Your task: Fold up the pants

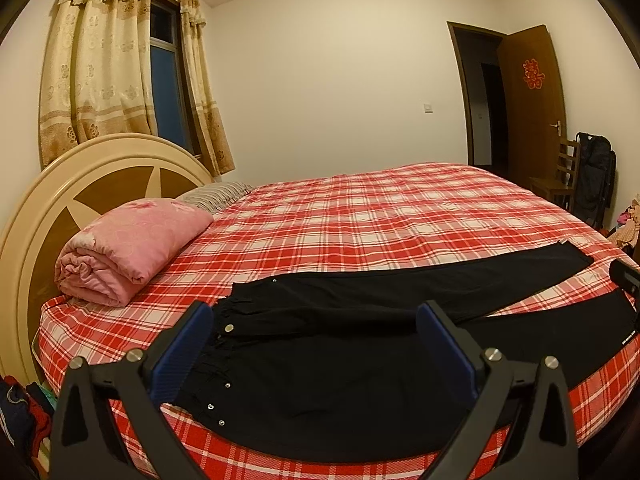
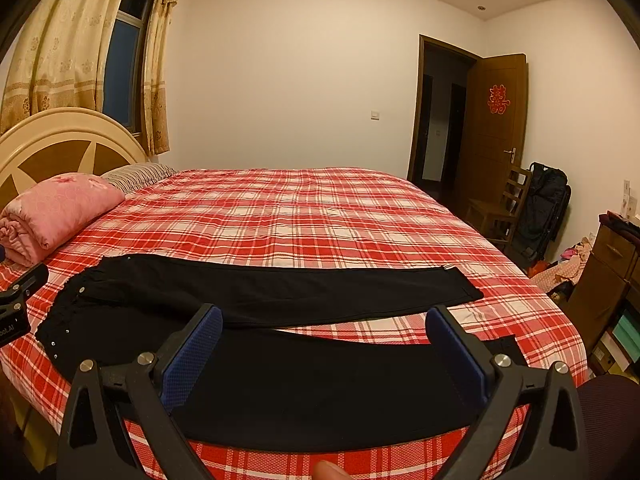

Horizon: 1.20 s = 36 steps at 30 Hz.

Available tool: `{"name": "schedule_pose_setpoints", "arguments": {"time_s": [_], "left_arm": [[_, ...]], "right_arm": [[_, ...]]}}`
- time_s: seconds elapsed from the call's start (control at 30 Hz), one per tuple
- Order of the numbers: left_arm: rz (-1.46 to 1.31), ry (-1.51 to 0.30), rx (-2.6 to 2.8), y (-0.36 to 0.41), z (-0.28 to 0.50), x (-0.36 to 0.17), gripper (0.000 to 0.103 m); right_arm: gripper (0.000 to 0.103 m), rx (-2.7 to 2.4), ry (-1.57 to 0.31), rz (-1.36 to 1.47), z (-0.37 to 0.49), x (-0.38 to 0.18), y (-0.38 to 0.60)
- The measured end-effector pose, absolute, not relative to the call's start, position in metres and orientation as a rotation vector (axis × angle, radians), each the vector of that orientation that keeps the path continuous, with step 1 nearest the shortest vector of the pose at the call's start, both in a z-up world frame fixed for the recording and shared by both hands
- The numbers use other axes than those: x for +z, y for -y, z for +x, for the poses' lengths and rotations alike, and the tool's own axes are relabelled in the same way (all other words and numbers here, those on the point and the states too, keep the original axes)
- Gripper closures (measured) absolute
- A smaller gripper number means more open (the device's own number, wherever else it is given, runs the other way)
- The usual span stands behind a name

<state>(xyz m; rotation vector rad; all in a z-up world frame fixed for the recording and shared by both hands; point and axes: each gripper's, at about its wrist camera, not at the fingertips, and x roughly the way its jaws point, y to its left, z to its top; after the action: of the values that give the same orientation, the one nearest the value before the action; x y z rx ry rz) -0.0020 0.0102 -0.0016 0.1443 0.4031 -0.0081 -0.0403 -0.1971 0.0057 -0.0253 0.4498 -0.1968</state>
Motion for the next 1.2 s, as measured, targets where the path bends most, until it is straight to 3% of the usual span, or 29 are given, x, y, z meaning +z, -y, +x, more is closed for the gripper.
{"name": "schedule_pose_setpoints", "arguments": {"time_s": [1.2], "left_arm": [[0.138, -0.397, 0.006, -0.0127, -0.001, -0.002, 0.0]], "right_arm": [[0.001, -0.193, -0.471, -0.035, -0.0369, 0.0012, 0.1929]]}}
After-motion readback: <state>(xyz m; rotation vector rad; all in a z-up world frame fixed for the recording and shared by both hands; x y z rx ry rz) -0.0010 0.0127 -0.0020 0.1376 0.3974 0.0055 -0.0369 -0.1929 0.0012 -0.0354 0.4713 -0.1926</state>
